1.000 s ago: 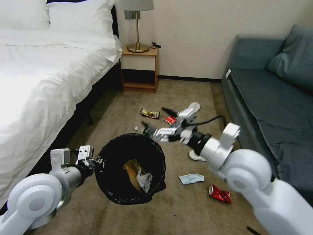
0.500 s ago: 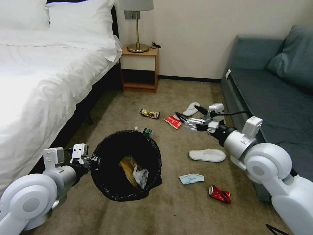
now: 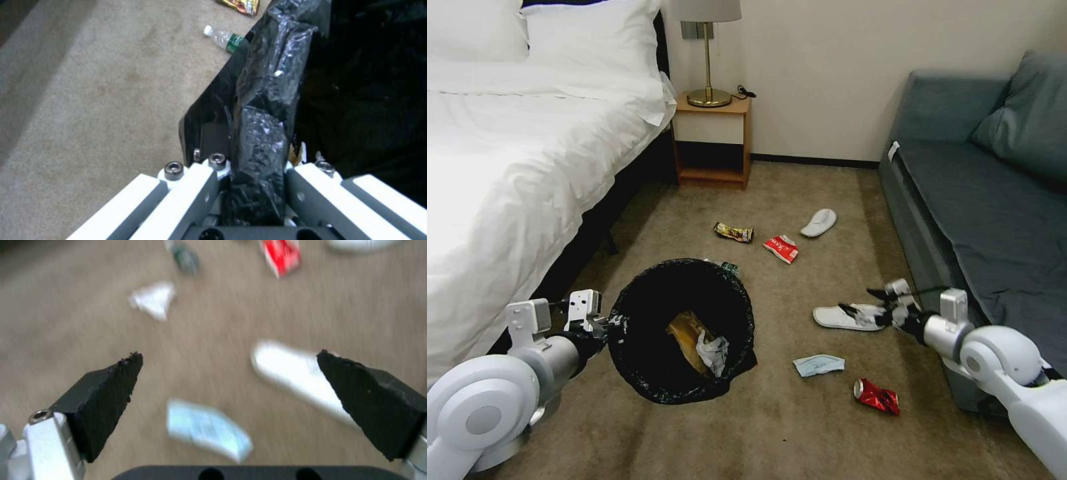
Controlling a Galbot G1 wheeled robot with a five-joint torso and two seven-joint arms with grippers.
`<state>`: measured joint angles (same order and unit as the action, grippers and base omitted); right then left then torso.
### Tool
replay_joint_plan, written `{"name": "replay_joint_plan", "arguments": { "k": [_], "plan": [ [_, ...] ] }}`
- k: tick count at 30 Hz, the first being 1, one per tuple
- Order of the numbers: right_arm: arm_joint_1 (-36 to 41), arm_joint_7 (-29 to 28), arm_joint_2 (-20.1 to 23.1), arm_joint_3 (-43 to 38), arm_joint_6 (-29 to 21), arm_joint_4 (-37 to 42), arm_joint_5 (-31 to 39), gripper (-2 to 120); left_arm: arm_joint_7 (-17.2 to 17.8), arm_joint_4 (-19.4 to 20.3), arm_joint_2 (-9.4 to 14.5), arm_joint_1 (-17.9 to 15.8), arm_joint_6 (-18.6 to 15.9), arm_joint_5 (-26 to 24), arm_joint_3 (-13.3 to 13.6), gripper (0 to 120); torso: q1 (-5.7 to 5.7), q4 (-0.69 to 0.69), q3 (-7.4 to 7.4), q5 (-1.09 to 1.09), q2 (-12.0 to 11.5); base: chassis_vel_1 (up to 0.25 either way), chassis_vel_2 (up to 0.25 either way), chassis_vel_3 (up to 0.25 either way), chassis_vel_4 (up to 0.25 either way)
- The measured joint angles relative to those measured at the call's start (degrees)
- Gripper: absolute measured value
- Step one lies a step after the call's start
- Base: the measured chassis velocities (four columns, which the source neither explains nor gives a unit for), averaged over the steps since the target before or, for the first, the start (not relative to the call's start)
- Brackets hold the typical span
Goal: Pick up the trash bin, then pick up the garbage on the floor and place it into the trash bin.
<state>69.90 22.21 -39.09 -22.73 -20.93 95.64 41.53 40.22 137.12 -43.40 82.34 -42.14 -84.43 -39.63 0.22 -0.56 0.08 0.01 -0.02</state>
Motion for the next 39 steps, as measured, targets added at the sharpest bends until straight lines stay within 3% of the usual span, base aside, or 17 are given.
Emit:
{"name": "replay_joint_plan", "arguments": {
  "k": [7, 19, 27, 28, 39],
  "plan": [
    [3.98, 2.64, 1.37, 1.32, 3.41, -11.0, -4.75, 100, 1.47, 0.15, 0.55, 0.0, 0.0, -1.62, -0.14, 2, 0.0, -0.01, 0.0, -0.01, 0.0, 0.0, 0.0, 0.0, 0.0],
    [2.03, 7.53, 0.31, 4.52, 5.65, -18.85, -6.87, 100, 1.47, -0.11, 0.48, 0.05, 0.0, -1.5, 0.29, 2, 0.0, 0.0, 0.0, -0.01, 0.0, 0.0, 0.0, 0.0, 0.0],
    [-1.53, 8.46, -4.09, 6.48, 6.54, -23.08, -9.67, 100, 1.1, -0.54, 0.26, -0.24, 0.0, -1.13, 1.05, 2, 0.0, 0.01, 0.0, 0.0, 0.0, 0.0, 0.0, 0.0, 0.0],
    [-3.06, 9.59, -6.1, 7.0, 8.23, -26.97, -12.49, 100, 0.47, -0.62, 0.8, -0.57, 0.0, -1.19, 1.22, 2, 0.0, 0.02, 0.0, -0.01, 0.0, 0.0, 0.0, 0.0, 0.0],
    [-4.71, 11.53, -10.1, 7.28, 10.44, -35.69, -16.3, 100, -0.79, -1.01, 2.05, -0.91, 0.0, -1.25, 1.46, 2, 0.0, 0.0, 0.0, -0.02, 0.0, 0.0, 0.0, 0.0, 0.0]
  ]
}}
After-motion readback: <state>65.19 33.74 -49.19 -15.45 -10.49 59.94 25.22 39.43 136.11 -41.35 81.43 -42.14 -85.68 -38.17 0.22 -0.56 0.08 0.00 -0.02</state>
